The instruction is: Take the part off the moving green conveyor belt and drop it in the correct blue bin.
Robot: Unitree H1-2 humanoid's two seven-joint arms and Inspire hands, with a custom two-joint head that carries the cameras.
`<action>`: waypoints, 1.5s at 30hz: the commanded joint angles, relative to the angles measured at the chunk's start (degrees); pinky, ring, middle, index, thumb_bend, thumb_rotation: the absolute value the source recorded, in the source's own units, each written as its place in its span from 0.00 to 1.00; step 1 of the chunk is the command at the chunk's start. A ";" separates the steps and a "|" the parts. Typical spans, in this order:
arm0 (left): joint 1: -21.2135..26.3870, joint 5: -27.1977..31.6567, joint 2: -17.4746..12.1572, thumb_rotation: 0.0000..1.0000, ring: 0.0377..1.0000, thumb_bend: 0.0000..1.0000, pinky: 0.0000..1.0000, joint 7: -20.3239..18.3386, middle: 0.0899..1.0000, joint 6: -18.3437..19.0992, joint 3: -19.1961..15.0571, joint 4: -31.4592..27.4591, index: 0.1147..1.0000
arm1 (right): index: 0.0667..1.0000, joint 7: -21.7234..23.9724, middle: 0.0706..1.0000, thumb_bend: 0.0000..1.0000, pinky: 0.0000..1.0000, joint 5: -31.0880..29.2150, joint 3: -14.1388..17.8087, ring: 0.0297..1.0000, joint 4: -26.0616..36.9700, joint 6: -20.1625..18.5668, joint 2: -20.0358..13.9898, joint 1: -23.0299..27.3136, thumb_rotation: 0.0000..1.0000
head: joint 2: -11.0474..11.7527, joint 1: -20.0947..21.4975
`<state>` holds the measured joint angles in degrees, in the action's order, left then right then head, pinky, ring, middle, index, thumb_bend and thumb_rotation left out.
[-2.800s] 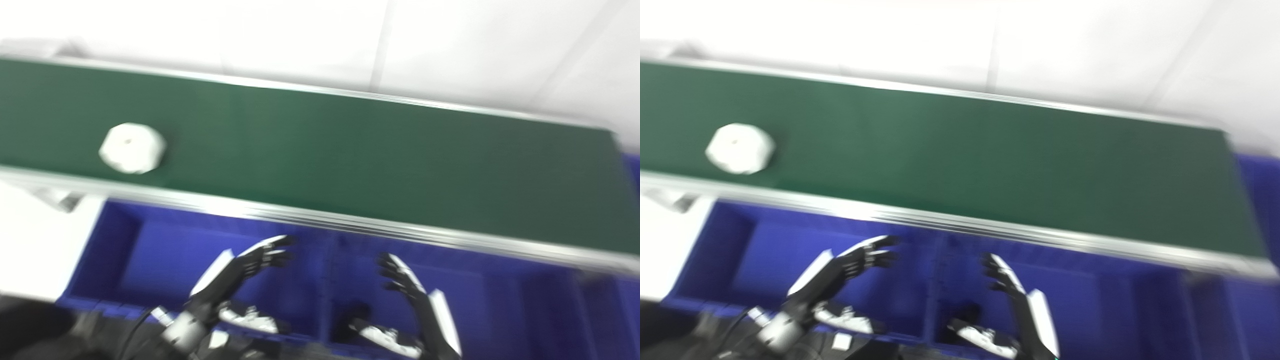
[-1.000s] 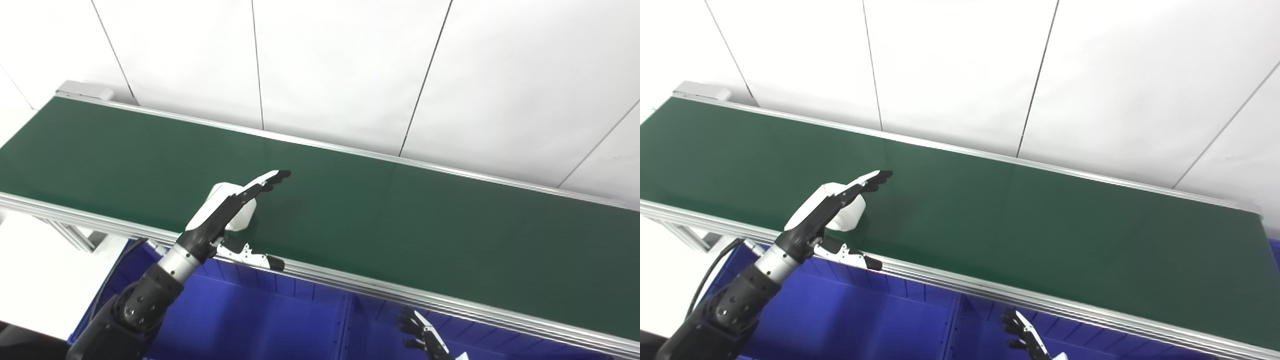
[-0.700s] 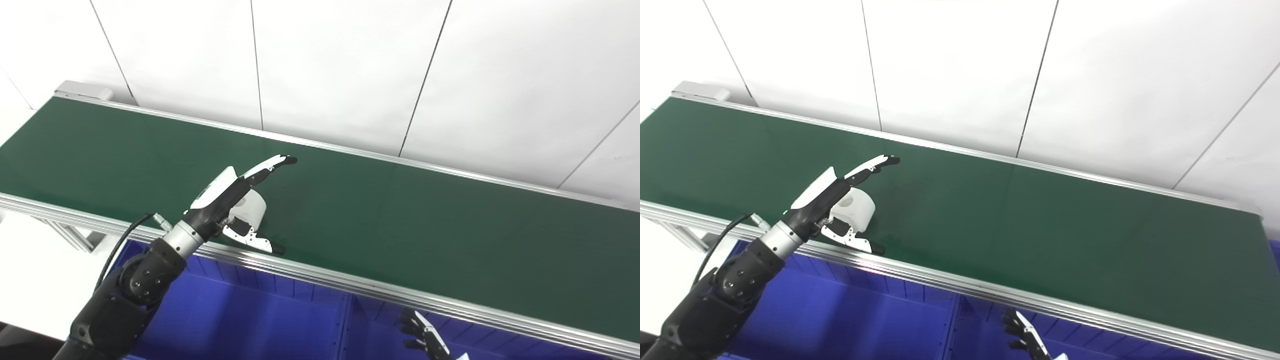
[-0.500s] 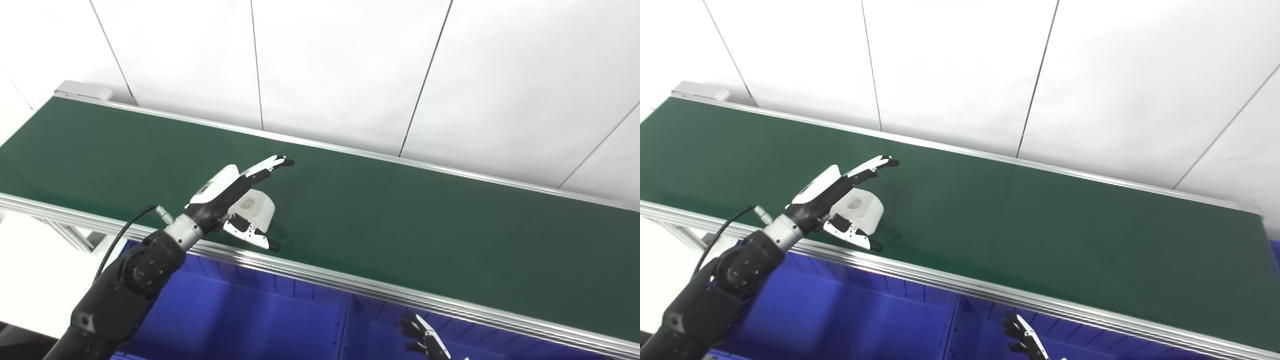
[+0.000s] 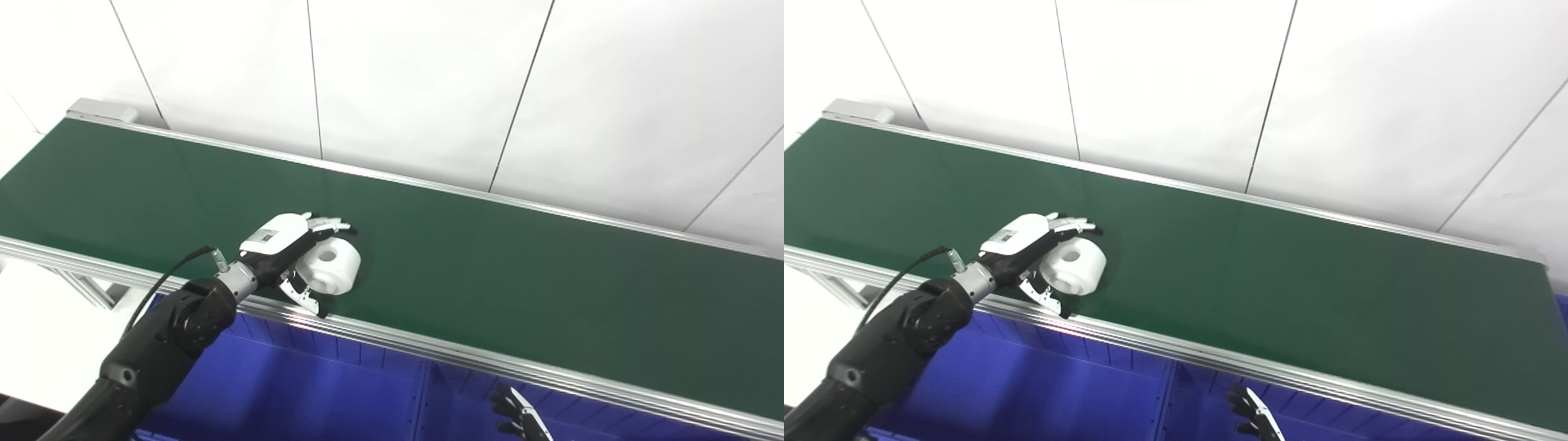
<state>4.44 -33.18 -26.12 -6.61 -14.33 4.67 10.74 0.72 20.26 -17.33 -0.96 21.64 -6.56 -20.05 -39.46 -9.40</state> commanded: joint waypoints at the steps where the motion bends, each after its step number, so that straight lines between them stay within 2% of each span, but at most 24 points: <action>1: 1.20 1.60 0.23 0.00 0.69 0.67 0.61 0.90 0.72 -0.81 0.36 -0.09 0.72 | 0.87 0.11 0.82 0.64 0.73 0.01 0.19 0.81 2.24 -0.23 0.13 -0.21 0.18 | -0.22 0.13; 2: 1.18 2.10 0.64 0.00 0.59 0.59 0.53 1.36 0.58 -1.17 0.44 0.20 0.64 | 0.87 0.15 0.82 0.64 0.72 0.24 0.23 0.80 2.50 -0.48 0.09 -0.33 0.20 | -0.32 0.14; 3: 1.16 2.60 1.11 0.00 0.57 0.57 0.51 2.24 0.53 -2.20 0.43 0.73 0.62 | 0.87 0.25 0.82 0.63 0.72 0.23 0.26 0.80 2.67 -0.57 0.03 -0.41 0.21 | -0.32 0.14; 4: 1.16 2.87 1.43 0.00 0.43 0.51 0.45 3.16 0.46 -3.31 0.49 1.23 0.53 | 0.87 0.34 0.82 0.63 0.73 0.05 0.29 0.81 2.78 -0.54 -0.01 -0.49 0.20 | -0.43 0.08; 8: 1.11 3.47 2.27 0.00 0.38 0.49 0.42 5.50 0.43 -5.92 0.63 2.16 0.50 | 0.87 0.27 0.82 0.63 0.73 0.02 0.43 0.81 2.73 -0.18 -0.05 -0.64 0.20 | -0.63 0.07; 15: 0.42 5.81 4.92 0.00 0.37 0.49 0.40 9.90 0.42 -8.64 -1.11 2.32 0.50 | 0.87 0.46 0.82 0.63 0.74 0.15 0.42 0.80 2.98 -0.47 0.01 -0.97 0.21 | -0.96 -0.09; 21: -1.96 10.75 7.18 0.00 0.37 0.49 0.41 10.39 0.43 -8.46 -3.66 -2.14 0.50 | 0.87 1.08 0.82 0.63 0.74 -0.32 0.37 0.81 3.97 -0.79 0.11 -1.45 0.18 | -2.24 0.70; 24: -3.98 13.21 7.03 0.00 0.38 0.49 0.41 10.13 0.44 -11.44 -4.09 -4.59 0.50 | 0.88 1.53 0.82 0.63 0.74 -0.33 0.20 0.81 5.05 -1.29 0.10 -1.86 0.19 | -3.63 2.75; 27: -7.30 16.97 6.38 0.00 0.38 0.49 0.41 10.08 0.44 -12.56 -2.70 -8.50 0.49 | 0.87 1.94 0.82 0.63 0.74 0.07 0.06 0.81 6.68 -2.48 0.31 -2.49 0.19 | -5.57 5.25; 33: -15.56 19.07 4.47 0.00 0.38 0.50 0.40 11.42 0.44 -12.59 1.64 -13.48 0.49 | 0.88 2.52 0.82 0.64 0.75 1.43 -0.44 0.81 9.84 -5.38 0.88 -3.26 0.25 | -10.09 10.27; 38: -19.66 18.90 3.35 0.00 0.40 0.50 0.44 11.31 0.44 -12.58 5.54 -12.85 0.47 | 0.87 2.41 0.82 0.64 0.74 1.16 -0.44 0.80 10.24 -6.34 1.38 -3.05 0.26 | -10.81 11.20; 41: -20.08 16.37 3.10 0.00 0.40 0.50 0.44 11.88 0.45 -12.58 8.18 -11.71 0.46 | 0.87 2.03 0.82 0.64 0.73 2.14 -0.48 0.79 9.92 -6.30 1.56 -2.65 0.27 | -10.98 10.93; 45: -19.91 11.45 3.30 0.00 0.40 0.50 0.44 12.48 0.45 -12.57 9.46 -9.40 0.46 | 0.87 1.98 0.81 0.65 0.72 2.52 -0.55 0.79 10.18 -6.60 1.78 -2.83 0.28 | -11.11 10.86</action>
<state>-16.43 -20.45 -22.09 4.14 -25.44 14.18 1.84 3.23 22.68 -17.62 7.60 15.24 -5.40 -22.54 -50.54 1.50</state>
